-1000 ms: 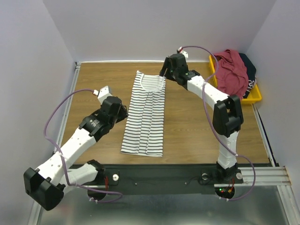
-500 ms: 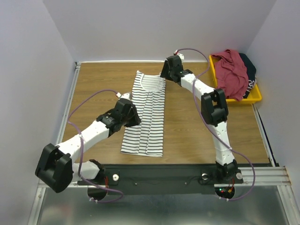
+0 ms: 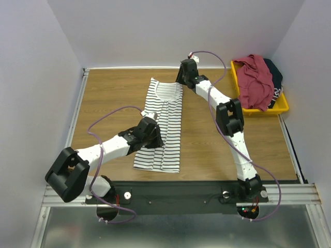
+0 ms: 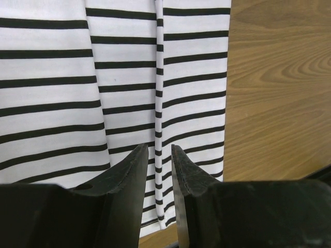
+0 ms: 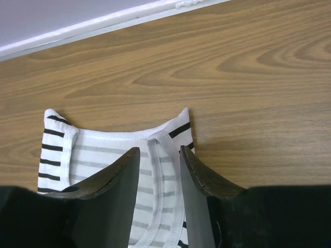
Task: Fold and stack the tank tops
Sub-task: Fold the tank top
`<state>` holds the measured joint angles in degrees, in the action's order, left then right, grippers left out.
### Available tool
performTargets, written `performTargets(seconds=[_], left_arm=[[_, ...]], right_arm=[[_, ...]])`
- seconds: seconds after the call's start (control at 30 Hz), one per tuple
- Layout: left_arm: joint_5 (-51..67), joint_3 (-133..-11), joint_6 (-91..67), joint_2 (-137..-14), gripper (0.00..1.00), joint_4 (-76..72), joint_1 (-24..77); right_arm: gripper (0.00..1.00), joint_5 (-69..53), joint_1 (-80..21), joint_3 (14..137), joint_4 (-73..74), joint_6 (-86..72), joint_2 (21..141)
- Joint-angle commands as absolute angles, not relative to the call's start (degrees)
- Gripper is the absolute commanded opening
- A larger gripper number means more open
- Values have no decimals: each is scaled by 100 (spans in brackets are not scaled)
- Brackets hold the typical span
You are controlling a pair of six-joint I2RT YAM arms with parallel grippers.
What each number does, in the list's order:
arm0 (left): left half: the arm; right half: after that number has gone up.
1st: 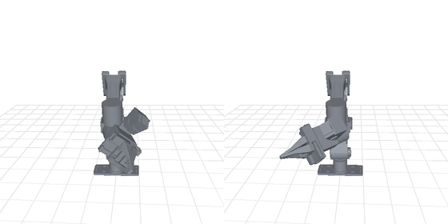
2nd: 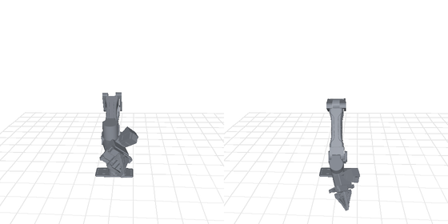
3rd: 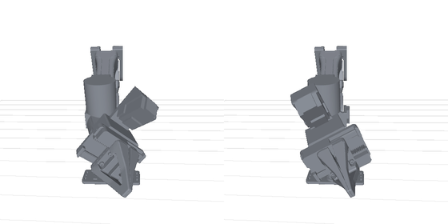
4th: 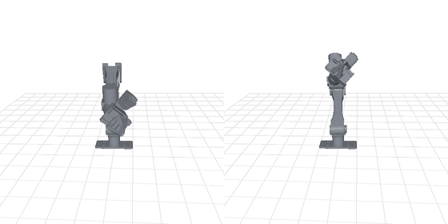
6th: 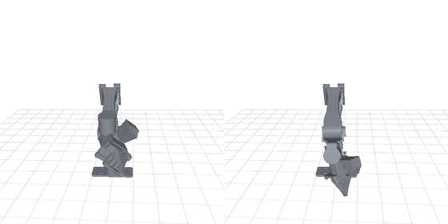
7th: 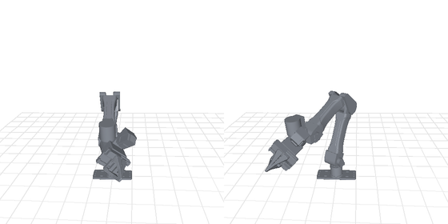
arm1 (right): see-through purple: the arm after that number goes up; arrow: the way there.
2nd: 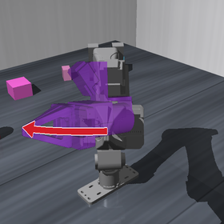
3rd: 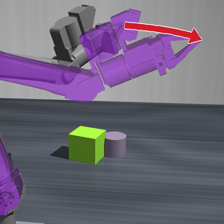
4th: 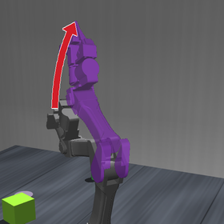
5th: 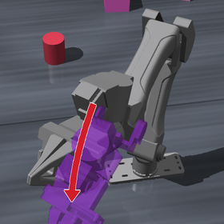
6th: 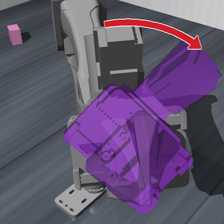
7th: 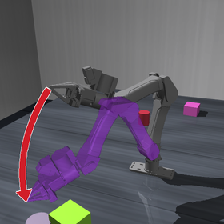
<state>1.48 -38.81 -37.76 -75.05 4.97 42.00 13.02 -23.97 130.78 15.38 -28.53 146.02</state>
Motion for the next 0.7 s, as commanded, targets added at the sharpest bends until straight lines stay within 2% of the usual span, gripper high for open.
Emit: performTargets(seconds=[0.0, 0.47, 0.67], left_arm=[[158, -3823, -3806, -7444, 36, 255, 4210], [167, -3779, -3823, -7418, 35, 290, 4210], [44, -3876, -3832, -7295, 34, 535, 4192]], right_arm=[[43, 1169, -2417, 13184, 1310, -3040, 14765], [41, 1090, -2417, 13228, 1204, -3296, 15205], [42, 1160, -2408, 13175, 1178, -3243, 15030]])
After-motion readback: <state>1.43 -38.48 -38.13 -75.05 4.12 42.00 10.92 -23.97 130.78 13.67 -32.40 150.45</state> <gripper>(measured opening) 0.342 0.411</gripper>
